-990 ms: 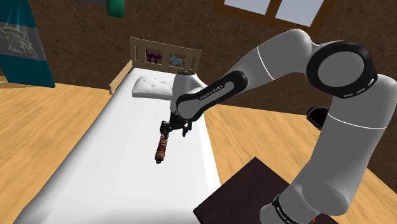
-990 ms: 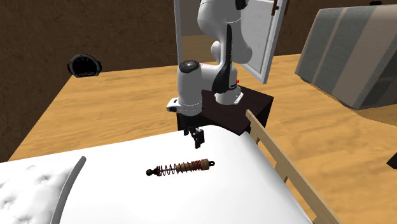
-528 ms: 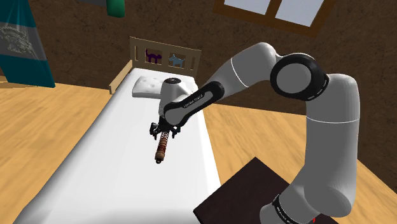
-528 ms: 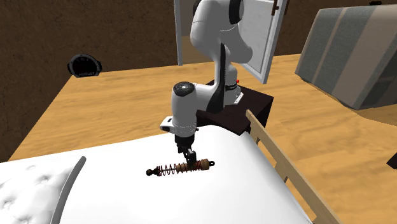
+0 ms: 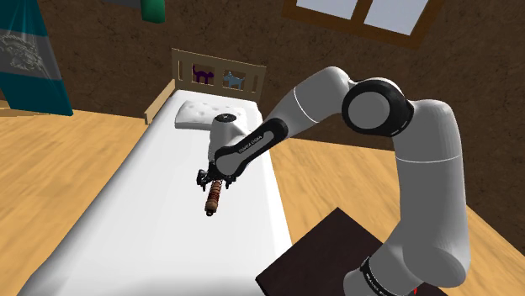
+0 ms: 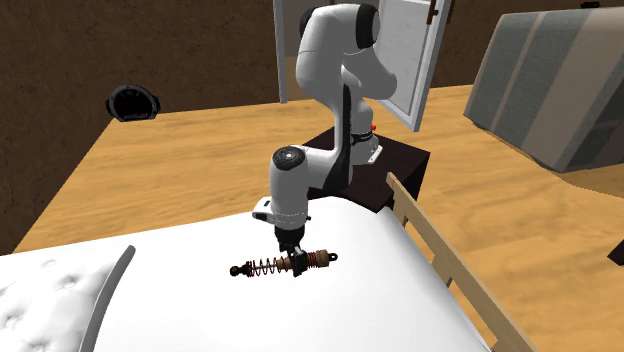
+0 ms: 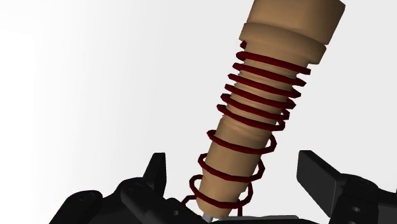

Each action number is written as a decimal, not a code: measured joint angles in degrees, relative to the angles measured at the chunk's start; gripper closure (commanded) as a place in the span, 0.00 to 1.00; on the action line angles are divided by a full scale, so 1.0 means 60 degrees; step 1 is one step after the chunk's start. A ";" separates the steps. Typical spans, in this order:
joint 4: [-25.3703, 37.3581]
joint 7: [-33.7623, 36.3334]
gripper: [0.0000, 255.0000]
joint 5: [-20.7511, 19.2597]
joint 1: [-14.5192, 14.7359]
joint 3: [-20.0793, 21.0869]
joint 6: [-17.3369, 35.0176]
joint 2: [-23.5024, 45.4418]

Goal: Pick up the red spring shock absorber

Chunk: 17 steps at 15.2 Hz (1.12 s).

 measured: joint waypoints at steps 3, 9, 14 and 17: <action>-0.0009 0.0010 1.00 -0.0008 0.0006 -0.0007 0.0036 0.0019; -0.0005 0.0013 1.00 -0.0010 0.0007 -0.0010 0.0037 0.0022; -0.0053 -0.0030 1.00 0.0041 -0.0029 0.0038 -0.0135 -0.0191; -0.0142 -0.0090 1.00 0.0119 -0.0085 0.0104 -0.0375 -0.0524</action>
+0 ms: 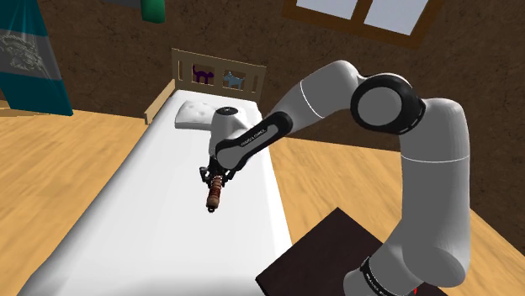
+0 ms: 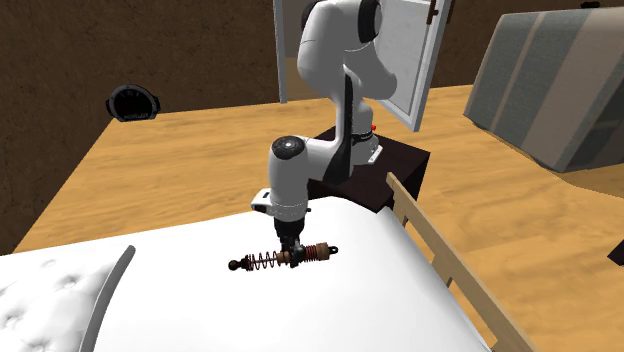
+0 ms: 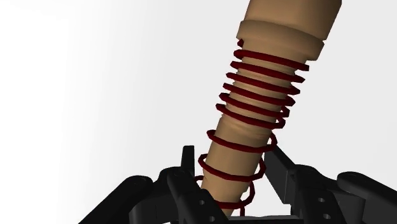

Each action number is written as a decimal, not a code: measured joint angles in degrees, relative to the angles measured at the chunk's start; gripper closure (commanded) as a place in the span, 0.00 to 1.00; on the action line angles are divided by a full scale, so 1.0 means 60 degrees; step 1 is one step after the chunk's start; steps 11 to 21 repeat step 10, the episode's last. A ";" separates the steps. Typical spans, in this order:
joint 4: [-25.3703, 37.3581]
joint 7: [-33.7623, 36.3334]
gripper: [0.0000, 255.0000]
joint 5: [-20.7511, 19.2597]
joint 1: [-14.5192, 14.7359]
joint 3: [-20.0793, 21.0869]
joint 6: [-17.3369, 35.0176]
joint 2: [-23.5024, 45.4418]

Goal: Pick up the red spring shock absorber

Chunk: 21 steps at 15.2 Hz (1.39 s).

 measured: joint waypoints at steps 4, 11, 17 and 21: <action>0.0056 -0.0052 1.00 0.0092 -0.0030 0.0074 -0.0367 -0.0312; 0.0025 -0.0165 1.00 0.0250 -0.0111 0.0185 -0.0898 -0.0882; 0.0025 -0.0165 1.00 0.0250 -0.0111 0.0185 -0.0898 -0.0882; 0.0025 -0.0165 1.00 0.0250 -0.0111 0.0185 -0.0898 -0.0882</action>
